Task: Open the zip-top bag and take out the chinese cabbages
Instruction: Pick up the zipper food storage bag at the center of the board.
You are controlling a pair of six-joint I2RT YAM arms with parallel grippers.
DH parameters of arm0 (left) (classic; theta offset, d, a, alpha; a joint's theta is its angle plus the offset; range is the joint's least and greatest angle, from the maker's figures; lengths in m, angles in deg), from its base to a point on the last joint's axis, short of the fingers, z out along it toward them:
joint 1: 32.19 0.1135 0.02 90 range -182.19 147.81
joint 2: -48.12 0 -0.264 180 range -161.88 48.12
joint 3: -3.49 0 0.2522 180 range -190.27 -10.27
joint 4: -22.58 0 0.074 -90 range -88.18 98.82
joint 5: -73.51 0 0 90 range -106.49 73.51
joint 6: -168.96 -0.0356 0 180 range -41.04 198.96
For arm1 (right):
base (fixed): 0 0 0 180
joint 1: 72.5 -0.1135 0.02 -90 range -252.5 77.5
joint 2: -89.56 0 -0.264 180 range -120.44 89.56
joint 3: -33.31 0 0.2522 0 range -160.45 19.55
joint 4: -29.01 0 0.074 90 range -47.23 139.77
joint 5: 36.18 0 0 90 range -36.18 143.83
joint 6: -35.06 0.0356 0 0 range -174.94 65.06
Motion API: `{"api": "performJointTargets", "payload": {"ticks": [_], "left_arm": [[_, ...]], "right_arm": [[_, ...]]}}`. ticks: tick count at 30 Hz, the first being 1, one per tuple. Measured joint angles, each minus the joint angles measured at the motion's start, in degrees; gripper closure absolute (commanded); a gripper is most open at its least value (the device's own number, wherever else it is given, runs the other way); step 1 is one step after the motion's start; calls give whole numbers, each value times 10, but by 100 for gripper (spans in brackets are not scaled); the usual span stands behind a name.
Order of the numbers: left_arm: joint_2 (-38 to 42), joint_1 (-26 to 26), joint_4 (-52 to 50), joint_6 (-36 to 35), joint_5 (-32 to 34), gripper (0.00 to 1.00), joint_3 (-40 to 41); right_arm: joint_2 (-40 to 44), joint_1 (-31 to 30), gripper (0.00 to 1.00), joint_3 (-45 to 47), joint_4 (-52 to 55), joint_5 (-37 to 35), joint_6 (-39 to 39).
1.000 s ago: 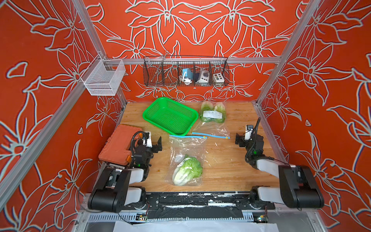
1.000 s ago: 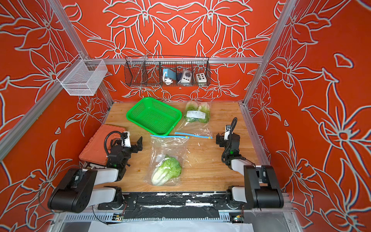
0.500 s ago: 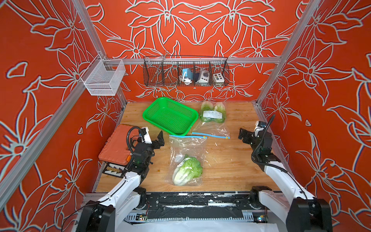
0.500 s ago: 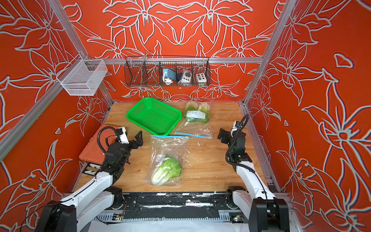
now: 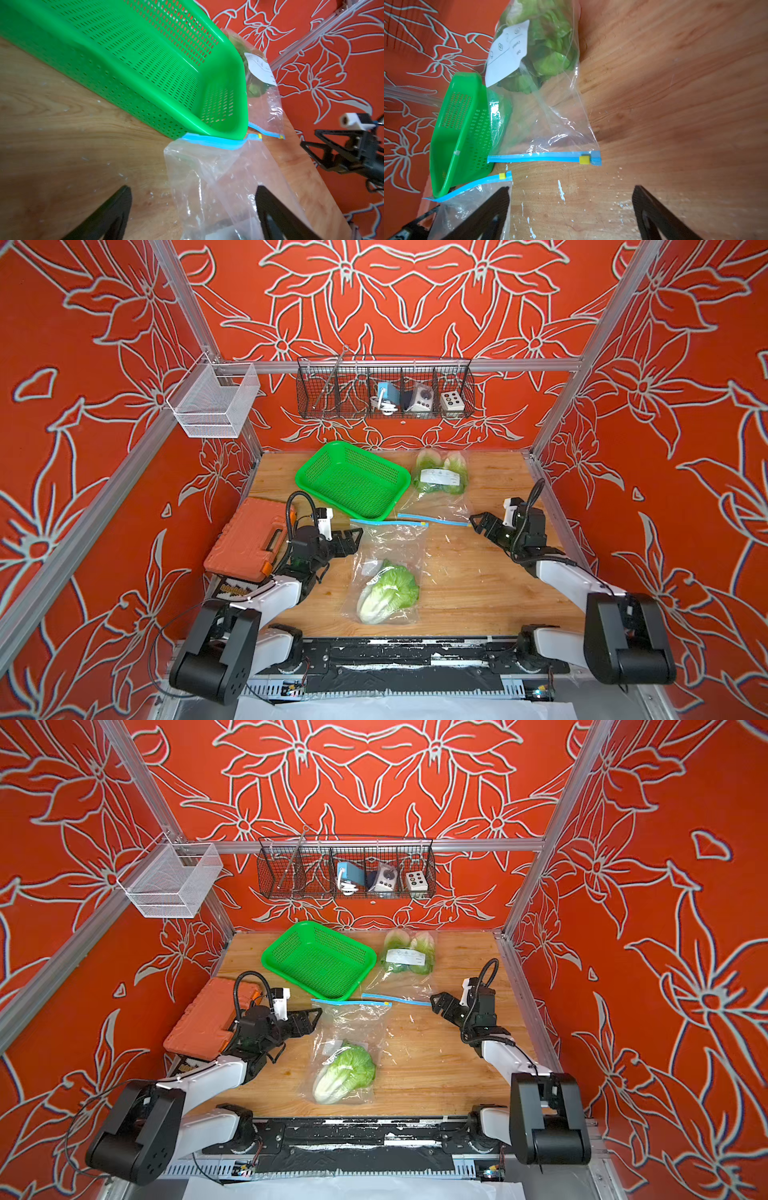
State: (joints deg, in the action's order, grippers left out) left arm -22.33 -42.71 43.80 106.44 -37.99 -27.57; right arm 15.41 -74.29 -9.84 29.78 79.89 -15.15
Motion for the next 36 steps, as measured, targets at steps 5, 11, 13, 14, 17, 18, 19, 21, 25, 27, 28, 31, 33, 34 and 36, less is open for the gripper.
{"api": "performJointTargets", "payload": {"ticks": [5,11,13,14,17,18,19,21,25,27,28,31,33,34,36], "left_arm": [[-49,-14,40,17,-39,32,-7],[-89,-31,76,31,-60,51,-23],[-99,-34,87,35,-66,67,-27],[-103,-35,92,36,-69,77,-29],[-114,-37,101,40,-77,99,-33],[-115,-37,103,42,-80,100,-34],[-116,-38,104,37,-83,100,-34],[-116,-38,106,36,-88,100,-35],[-116,-38,106,33,-93,100,-36],[-116,-38,106,32,-93,100,-38],[-116,-38,106,32,-93,100,-39],[-116,-38,106,32,-95,100,-47],[-114,-38,106,32,-95,100,-54],[-112,-38,106,32,-94,100,-58],[-110,-38,106,32,-92,100,-68]], "right_arm": [[-59,0,8,-1,-47,27,31],[-161,0,19,-51,-88,43,49],[-195,0,31,-75,-106,45,56],[-209,0,41,-85,-115,47,62],[-243,0,70,-109,-138,47,78],[-250,0,79,-115,-143,46,81],[-254,0,89,-121,-143,44,83],[-258,0,100,-137,-139,38,87],[-259,8,100,-179,-125,14,86],[-259,19,100,-195,-121,2,84],[-259,28,100,-203,-116,-7,83],[-259,60,100,-226,-89,-34,71],[-259,81,100,-241,-67,-55,58],[-258,92,100,-248,-54,-68,50],[-252,106,100,-256,-29,-96,32]]}}
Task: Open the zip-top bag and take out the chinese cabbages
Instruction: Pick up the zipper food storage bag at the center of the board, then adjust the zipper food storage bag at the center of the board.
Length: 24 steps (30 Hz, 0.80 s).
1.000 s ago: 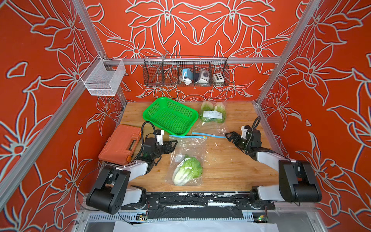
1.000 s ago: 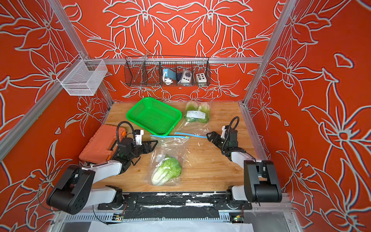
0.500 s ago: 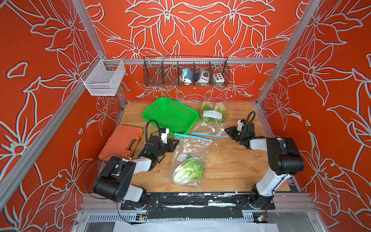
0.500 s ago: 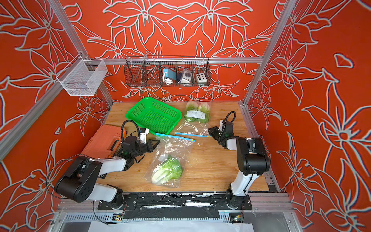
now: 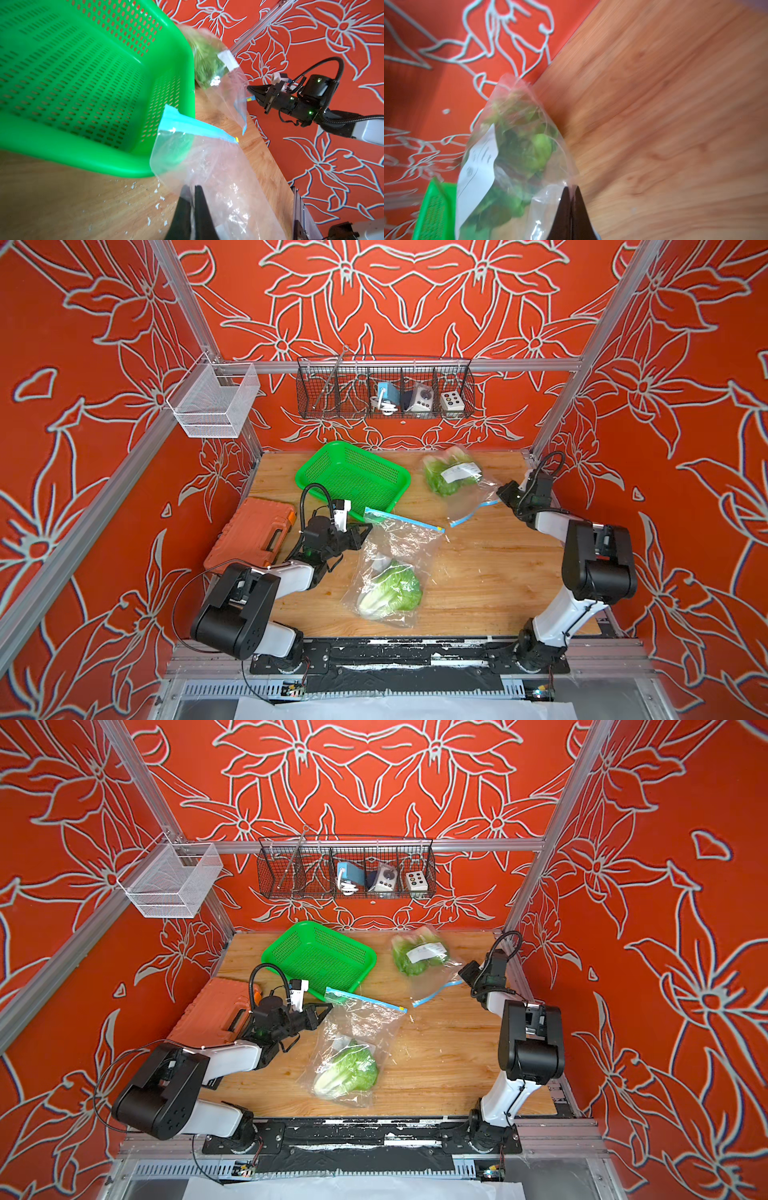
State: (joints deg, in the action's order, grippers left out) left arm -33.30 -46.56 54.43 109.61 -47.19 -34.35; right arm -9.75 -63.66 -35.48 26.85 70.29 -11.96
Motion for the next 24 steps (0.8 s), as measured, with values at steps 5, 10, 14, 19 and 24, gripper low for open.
{"api": "performJointTargets", "payload": {"ticks": [5,10,14,19,24], "left_arm": [[2,0,11,0,4,100,-28],[16,0,20,-10,10,100,-31],[33,0,21,-22,20,100,-31],[43,0,22,-26,30,100,-31],[44,0,21,-27,35,100,-31]], "right_arm": [[40,16,26,-5,62,-51,-49],[132,-3,12,3,91,-74,-95],[229,-42,11,49,68,-60,-109],[279,-117,11,137,11,14,-82],[302,-179,11,232,-29,94,-47]]}}
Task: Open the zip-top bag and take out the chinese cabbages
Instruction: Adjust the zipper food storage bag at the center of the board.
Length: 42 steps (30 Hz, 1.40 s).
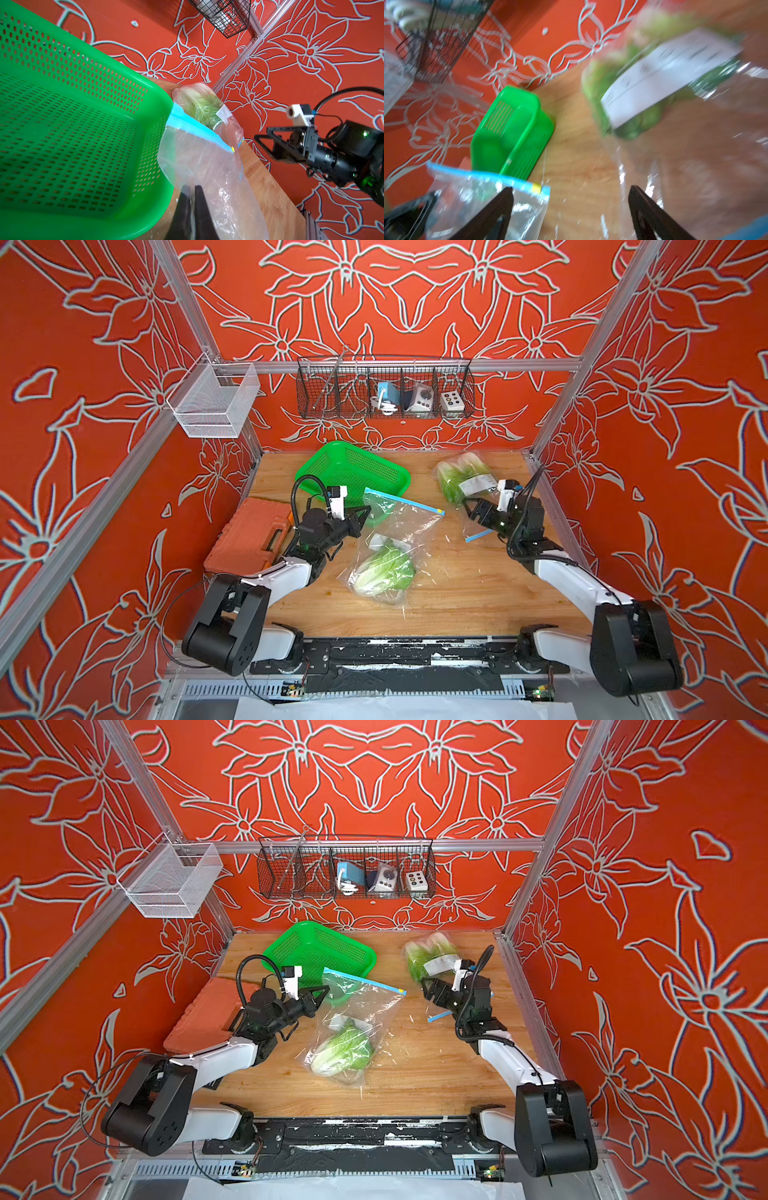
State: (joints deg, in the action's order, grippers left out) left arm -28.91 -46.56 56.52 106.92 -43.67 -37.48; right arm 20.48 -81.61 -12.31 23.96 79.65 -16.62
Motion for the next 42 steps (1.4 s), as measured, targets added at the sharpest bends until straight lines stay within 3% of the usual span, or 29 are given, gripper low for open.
{"api": "performJointTargets", "payload": {"ticks": [8,16,19,21,25,26,27,31,33,36,42], "left_arm": [[5,0,-1,0,1,100,0],[10,0,0,4,0,100,0],[10,0,0,6,-2,100,0],[11,0,0,8,-4,100,0],[14,0,0,12,-5,100,0],[15,0,0,13,-5,100,0],[16,0,0,14,-5,98,0],[27,-1,-1,16,-3,35,0],[40,-2,-5,14,4,14,0],[74,-2,-29,-2,27,2,-1],[81,-3,-157,-60,98,4,-101]], "right_arm": [[-5,-43,12,52,-84,55,44],[-100,-96,14,42,-160,61,83],[-140,-122,19,26,-178,59,92],[-163,-134,35,13,-192,60,96],[-187,-143,93,-9,-209,57,104],[-186,-143,100,-10,-208,54,103],[-181,-143,100,-10,-200,47,99],[-132,-143,100,-10,-132,9,46],[-94,-143,100,-13,-85,-18,6],[-28,-143,100,-22,-9,-76,-69],[106,-143,100,-24,107,-212,-183]]}}
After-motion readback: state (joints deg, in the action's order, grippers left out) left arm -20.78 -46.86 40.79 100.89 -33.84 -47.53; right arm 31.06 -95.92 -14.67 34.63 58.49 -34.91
